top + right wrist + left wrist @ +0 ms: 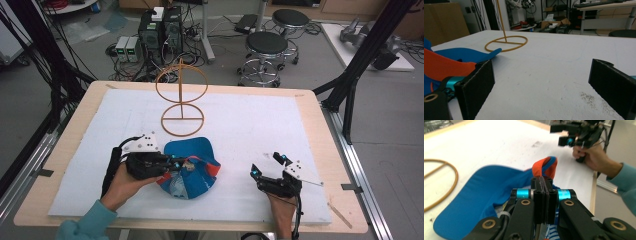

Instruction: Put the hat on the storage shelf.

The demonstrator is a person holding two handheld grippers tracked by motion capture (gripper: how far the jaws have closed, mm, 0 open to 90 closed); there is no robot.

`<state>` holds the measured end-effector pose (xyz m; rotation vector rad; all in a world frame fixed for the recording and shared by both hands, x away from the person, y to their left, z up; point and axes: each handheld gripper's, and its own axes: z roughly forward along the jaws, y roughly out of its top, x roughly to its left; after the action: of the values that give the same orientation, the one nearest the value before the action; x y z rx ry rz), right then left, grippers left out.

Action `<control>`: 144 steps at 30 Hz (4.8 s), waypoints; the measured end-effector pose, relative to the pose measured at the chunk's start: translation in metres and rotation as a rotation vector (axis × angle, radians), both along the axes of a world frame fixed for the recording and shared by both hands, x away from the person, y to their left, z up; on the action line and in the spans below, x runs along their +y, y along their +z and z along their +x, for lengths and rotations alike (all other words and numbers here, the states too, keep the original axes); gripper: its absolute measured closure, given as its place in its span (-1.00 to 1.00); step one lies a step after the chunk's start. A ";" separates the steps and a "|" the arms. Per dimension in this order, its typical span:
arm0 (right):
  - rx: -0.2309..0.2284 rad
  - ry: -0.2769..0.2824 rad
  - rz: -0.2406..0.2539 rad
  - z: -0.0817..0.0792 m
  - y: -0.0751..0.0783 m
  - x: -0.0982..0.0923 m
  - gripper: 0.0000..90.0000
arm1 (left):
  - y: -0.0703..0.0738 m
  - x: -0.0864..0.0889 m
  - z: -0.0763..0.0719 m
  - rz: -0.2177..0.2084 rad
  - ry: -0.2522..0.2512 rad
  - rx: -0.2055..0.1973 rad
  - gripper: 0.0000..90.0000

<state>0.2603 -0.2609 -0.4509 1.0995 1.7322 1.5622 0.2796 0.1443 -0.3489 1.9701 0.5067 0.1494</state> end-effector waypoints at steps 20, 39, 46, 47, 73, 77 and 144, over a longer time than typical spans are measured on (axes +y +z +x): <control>0.005 -0.003 0.007 0.000 0.000 0.000 -0.88 | 0.074 -0.019 -0.023 -0.104 -0.026 -0.136 0.96; 0.008 -0.002 0.006 0.000 0.000 0.001 -0.88 | 0.087 -0.018 -0.031 -0.137 -0.013 -0.159 0.96; 0.008 -0.002 0.006 0.000 0.000 0.000 -0.88 | 0.093 -0.019 -0.034 -0.136 -0.016 -0.171 0.96; 0.008 -0.002 0.006 0.000 0.000 0.000 -0.88 | 0.093 -0.019 -0.035 -0.138 -0.017 -0.173 0.96; 0.009 -0.002 0.005 0.000 0.000 0.000 -0.88 | 0.086 -0.013 -0.018 -0.093 0.050 -0.181 0.96; 0.009 -0.001 0.005 0.000 0.000 0.000 -0.88 | 0.080 -0.011 -0.008 -0.074 0.075 -0.179 0.97; 0.003 -0.003 -0.010 0.000 0.000 0.002 -0.88 | -0.025 0.024 0.028 0.196 0.241 -0.133 -0.72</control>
<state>0.2600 -0.2591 -0.4507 1.1000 1.7378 1.5493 0.3077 0.1682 -0.3738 2.0658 0.6619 0.4947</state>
